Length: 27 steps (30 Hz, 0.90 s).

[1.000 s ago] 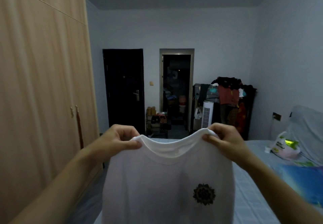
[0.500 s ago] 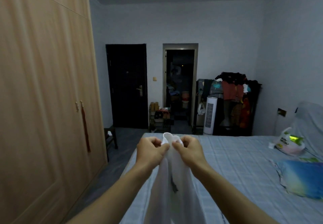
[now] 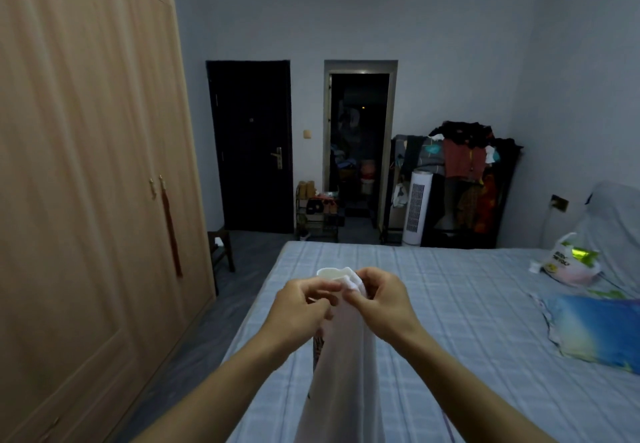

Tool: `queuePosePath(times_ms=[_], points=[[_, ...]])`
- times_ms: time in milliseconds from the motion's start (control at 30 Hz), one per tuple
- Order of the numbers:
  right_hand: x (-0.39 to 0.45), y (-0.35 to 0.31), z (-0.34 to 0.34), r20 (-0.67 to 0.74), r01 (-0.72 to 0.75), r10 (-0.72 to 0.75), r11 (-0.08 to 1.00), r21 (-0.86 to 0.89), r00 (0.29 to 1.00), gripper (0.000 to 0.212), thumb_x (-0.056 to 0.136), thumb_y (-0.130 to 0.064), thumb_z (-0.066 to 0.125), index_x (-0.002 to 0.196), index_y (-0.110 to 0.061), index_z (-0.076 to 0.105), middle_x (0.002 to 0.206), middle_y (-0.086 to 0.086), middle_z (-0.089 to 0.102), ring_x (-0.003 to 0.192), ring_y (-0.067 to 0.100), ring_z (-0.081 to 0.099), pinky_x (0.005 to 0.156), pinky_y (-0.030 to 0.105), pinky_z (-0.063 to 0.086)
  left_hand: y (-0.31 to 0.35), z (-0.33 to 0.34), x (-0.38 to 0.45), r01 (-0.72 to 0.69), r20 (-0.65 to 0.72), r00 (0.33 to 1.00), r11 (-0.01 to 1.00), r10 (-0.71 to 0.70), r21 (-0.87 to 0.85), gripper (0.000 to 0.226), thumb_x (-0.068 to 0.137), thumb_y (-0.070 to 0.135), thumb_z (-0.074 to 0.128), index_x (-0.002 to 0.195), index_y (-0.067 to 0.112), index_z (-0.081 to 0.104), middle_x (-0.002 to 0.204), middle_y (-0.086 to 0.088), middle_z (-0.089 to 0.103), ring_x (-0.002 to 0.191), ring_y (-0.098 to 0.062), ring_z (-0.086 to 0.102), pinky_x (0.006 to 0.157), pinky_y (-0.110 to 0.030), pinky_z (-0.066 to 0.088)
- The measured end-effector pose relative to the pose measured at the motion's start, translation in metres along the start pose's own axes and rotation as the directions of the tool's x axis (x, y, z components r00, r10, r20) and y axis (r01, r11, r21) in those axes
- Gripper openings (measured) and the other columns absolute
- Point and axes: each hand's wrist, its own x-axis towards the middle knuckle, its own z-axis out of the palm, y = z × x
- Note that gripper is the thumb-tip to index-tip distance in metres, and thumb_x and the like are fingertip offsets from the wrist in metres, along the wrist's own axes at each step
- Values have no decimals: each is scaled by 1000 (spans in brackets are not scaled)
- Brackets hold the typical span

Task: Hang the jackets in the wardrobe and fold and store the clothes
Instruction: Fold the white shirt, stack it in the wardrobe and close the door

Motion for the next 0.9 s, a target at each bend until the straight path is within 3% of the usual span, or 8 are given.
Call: queuePosePath(times_ms=[67, 167, 233, 300, 433, 567, 733, 900], points=[[-2, 1, -2, 31, 14, -13, 1000, -22, 999, 5, 90, -25, 69, 90, -19, 69, 80, 0, 69, 75, 13, 66, 64, 31, 58, -13, -11, 4, -146, -143, 971, 949, 191, 278, 19, 81, 17, 73, 96, 30, 74, 88, 11, 71, 79, -5, 65, 65, -23, 53], [-5, -7, -8, 126, 54, -57, 998, 25, 990, 3, 92, -19, 66, 92, -21, 68, 81, -3, 67, 73, 6, 62, 64, 23, 52, -25, -27, 12, -242, -78, 944, 833, 320, 497, 65, 63, 44, 82, 122, 32, 57, 114, 20, 56, 104, 1, 51, 86, -20, 46], [-6, -16, -15, 176, 71, -85, 994, 85, 981, 5, 94, -18, 64, 93, -20, 68, 80, -4, 66, 72, 6, 60, 66, 22, 51, -23, -34, 18, -251, 33, 964, 865, 263, 434, 83, 58, 47, 84, 133, 34, 48, 124, 19, 54, 114, 1, 50, 97, -24, 46], [-6, -25, -23, 202, 85, -112, 987, 138, 973, 6, 94, -17, 63, 95, -20, 68, 83, -1, 67, 77, 10, 62, 69, 23, 53, -17, -38, 24, -275, 132, 961, 903, 244, 329, 76, 60, 43, 86, 128, 35, 53, 117, 17, 63, 110, -1, 59, 97, -31, 50], [-5, -33, -40, 199, 127, -173, 966, 224, 965, 10, 94, -14, 64, 99, -20, 70, 92, 8, 69, 88, 26, 66, 76, 32, 54, -2, -39, 28, -358, 180, 926, 924, 332, 135, 37, 70, 20, 87, 101, 21, 68, 94, -5, 68, 83, -16, 66, 73, -42, 57], [-3, -33, -62, 154, 161, -204, 953, 256, 967, 12, 93, -9, 64, 102, -15, 69, 95, 11, 70, 88, 19, 66, 77, 30, 54, 21, -37, 28, -390, 172, 909, 920, 378, 40, 24, 72, 16, 85, 90, 13, 69, 83, -6, 67, 71, -16, 62, 62, -37, 52], [-1, -34, -74, 79, 203, -236, 934, 294, 969, 14, 92, -5, 64, 104, -9, 69, 95, 14, 71, 89, 19, 66, 81, 37, 55, 45, -18, 26, -428, 274, 888, 881, 370, 199, 38, 67, 22, 89, 98, 28, 69, 89, 3, 70, 80, -16, 68, 67, -35, 55], [0, -22, -84, 86, 211, -240, 942, 261, 967, 14, 92, -6, 64, 104, -12, 69, 97, 15, 70, 94, 34, 66, 82, 43, 56, 48, -10, 29, -466, 238, 883, 820, 405, 332, 20, 70, 16, 82, 79, 26, 67, 71, 6, 66, 62, -8, 61, 53, -30, 46]])
